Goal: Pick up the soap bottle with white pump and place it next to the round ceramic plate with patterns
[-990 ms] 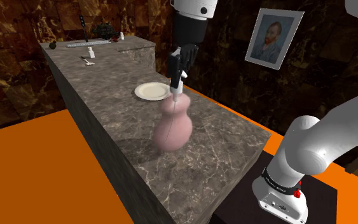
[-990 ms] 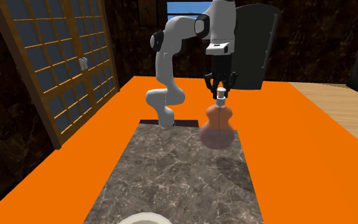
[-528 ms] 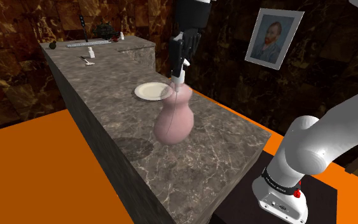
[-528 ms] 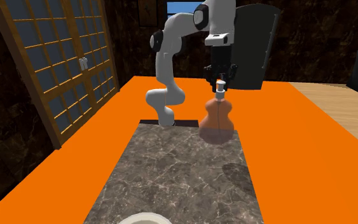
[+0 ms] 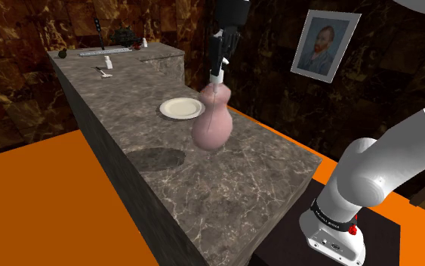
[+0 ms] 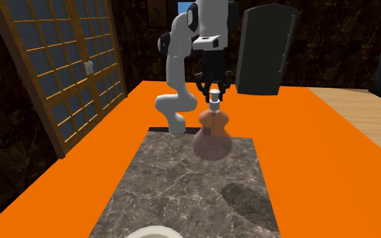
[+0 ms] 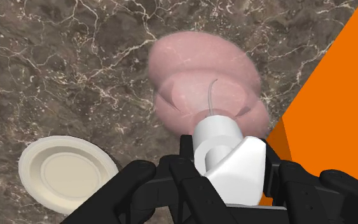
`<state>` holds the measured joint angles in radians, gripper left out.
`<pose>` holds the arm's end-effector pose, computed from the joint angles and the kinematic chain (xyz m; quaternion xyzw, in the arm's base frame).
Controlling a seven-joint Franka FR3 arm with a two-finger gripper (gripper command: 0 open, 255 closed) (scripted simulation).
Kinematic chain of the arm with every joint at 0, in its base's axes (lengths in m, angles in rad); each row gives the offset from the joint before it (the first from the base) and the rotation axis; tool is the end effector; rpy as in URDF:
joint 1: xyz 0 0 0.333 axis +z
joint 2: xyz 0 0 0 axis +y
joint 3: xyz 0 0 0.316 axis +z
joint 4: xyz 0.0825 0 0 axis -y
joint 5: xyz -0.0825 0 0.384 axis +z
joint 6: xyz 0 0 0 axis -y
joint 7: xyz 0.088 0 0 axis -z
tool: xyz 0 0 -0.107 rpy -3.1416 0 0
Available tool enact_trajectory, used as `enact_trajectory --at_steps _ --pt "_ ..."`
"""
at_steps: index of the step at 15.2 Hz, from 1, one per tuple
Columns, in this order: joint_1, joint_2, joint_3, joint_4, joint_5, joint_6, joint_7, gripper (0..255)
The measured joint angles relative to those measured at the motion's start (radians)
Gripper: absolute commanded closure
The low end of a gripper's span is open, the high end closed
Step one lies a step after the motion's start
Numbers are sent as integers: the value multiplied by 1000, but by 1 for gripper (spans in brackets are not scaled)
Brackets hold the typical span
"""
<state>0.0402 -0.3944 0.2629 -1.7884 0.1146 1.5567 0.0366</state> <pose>0.3959 0.1674 0.7062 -0.9884 -0.1317 -0.0726 0.0190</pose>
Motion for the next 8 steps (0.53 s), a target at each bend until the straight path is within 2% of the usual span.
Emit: enact_trajectory --at_steps 2,8 --pt "-15 7 -36 -5 -7 8 -50 255" --pt "-58 100 -119 78 -33 6 -173 255"
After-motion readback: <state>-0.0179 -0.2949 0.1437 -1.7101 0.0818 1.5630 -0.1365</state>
